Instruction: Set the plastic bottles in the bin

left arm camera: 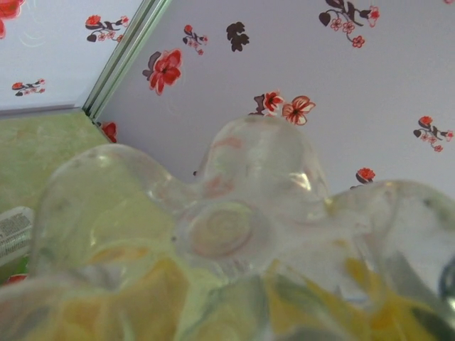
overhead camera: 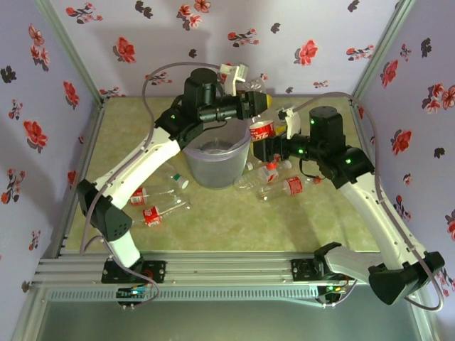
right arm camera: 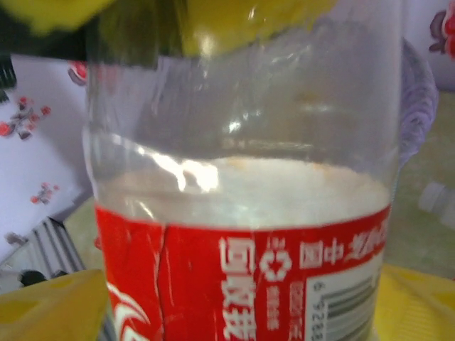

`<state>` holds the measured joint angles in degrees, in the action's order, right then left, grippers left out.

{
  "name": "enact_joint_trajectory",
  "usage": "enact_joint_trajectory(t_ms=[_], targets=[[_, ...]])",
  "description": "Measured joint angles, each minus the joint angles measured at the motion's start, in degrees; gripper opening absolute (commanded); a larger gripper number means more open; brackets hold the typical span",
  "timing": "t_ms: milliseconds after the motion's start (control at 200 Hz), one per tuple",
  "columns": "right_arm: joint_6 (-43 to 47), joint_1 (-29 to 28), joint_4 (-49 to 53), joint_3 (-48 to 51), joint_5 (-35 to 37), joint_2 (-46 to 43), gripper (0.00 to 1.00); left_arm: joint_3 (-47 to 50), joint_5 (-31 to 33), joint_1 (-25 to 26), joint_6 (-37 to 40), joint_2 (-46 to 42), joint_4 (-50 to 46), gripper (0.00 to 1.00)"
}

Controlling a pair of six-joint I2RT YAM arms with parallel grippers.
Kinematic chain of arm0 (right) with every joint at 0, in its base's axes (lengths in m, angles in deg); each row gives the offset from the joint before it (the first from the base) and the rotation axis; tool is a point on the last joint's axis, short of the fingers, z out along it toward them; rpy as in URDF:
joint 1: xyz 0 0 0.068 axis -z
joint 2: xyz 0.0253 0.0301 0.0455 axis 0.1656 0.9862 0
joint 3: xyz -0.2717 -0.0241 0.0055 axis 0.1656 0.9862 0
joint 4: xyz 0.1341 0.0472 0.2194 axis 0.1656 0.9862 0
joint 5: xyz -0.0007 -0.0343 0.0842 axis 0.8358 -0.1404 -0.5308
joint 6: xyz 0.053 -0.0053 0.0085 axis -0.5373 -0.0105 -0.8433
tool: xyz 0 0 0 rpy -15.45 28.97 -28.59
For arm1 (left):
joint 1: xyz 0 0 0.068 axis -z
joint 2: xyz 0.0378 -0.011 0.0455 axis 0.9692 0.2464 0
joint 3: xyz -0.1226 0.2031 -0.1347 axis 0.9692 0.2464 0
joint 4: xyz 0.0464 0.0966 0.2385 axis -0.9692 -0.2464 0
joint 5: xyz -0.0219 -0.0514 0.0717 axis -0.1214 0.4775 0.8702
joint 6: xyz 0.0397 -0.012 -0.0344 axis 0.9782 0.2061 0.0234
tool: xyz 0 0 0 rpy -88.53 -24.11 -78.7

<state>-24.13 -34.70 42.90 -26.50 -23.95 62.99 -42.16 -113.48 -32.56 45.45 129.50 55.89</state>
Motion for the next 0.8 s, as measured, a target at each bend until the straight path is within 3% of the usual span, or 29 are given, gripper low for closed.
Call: enact_joint_trajectory(t_ms=[150, 420, 610, 800], targets=[[-0.7, 3.0, 0.8, -0.6, 2.6, -1.5, 0.99, -2.8, 0.0, -2.6, -0.9, 0.0, 1.5, 0.42], [-5.7, 17.5, 1.4, 1.7, 8.3, -10.3, 0.99, -7.2, 0.9, -11.7, -0.4, -0.3, 4.4, 0.44], [-6.6, 21.1, 4.5, 6.5, 11.1, -10.1, 0.99, -4.6, 7.9, -15.8, 4.9, -1.6, 4.7, 0.41], [-6.7, 21.7, 7.4, 11.1, 14.7, -9.9, 0.99, -1.7, 12.8, -15.7, 11.7, -2.1, 3.4, 0.38]])
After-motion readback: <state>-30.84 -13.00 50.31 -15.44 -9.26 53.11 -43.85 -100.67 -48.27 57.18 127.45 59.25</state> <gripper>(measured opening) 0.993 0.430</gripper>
